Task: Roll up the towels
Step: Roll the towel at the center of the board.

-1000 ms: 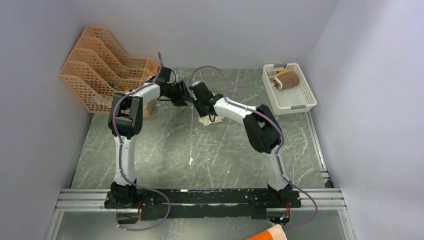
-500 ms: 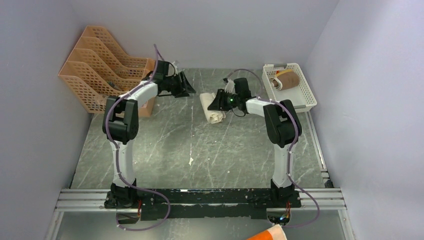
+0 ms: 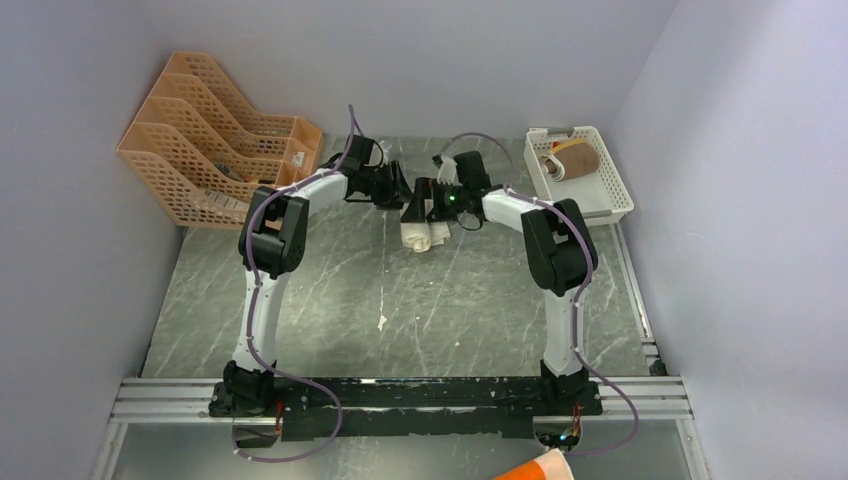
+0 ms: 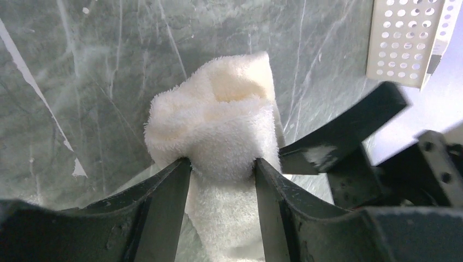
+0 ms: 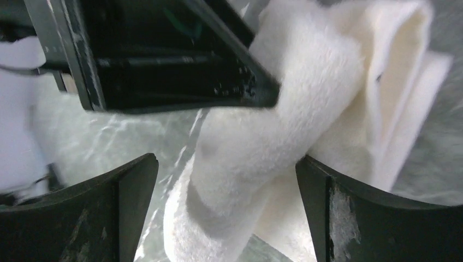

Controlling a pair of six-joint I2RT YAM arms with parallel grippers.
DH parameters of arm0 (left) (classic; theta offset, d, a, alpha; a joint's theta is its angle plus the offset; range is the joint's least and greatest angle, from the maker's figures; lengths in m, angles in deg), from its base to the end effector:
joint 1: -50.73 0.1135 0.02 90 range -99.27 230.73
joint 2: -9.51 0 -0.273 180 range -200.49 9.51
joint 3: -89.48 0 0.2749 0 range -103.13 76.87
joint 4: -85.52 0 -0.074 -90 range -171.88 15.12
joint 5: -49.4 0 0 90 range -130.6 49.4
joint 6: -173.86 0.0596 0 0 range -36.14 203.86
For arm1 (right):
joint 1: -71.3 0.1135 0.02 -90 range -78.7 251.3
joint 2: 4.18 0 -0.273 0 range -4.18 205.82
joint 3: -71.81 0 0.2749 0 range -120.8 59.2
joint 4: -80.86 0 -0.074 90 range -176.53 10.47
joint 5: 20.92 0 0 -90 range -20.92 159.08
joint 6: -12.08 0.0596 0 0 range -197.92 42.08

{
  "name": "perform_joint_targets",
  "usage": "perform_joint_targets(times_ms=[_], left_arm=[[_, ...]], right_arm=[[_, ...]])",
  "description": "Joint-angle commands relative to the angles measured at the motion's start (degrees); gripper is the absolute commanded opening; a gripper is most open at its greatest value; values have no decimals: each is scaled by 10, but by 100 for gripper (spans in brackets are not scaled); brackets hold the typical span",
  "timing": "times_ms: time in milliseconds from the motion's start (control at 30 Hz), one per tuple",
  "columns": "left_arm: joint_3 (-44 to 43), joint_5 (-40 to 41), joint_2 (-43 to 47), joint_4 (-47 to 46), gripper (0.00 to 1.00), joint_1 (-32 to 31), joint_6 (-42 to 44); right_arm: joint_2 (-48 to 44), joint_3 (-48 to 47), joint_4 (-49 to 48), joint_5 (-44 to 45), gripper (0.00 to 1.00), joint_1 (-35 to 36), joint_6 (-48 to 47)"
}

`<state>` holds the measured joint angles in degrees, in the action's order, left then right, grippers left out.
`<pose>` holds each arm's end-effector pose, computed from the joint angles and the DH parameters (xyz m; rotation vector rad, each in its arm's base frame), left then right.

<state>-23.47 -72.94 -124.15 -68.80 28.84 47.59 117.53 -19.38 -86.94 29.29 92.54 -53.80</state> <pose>0.4997 -0.2352 0.1237 -0.0253 2.5282 -1.1248 0.4413 0.2125 0.1249 -0.3161 2.3815 1.1928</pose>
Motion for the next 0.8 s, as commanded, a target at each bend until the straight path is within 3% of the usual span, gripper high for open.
perform_joint_targets(times_ms=[0, 300, 433, 533, 633, 767], left_arm=[[-18, 12, -11, 16, 58, -3, 17], [-42, 28, -17, 53, 59, -4, 35], [-44, 30, -22, 65, 59, -4, 35], [-45, 30, -23, 71, 59, -4, 35], [-48, 28, -26, 75, 59, -3, 34], [-54, 24, -32, 81, 59, -2, 34]], right_arm=[[-35, -65, 176, 222, 100, 39, -138], [-5, -184, 323, 544, 100, 185, -227], [31, -211, 330, 627, 99, 229, -221], [55, -225, 332, 677, 91, 242, -205], [70, -231, 340, 723, 89, 246, -187], [61, -205, 309, 733, 89, 246, -181]])
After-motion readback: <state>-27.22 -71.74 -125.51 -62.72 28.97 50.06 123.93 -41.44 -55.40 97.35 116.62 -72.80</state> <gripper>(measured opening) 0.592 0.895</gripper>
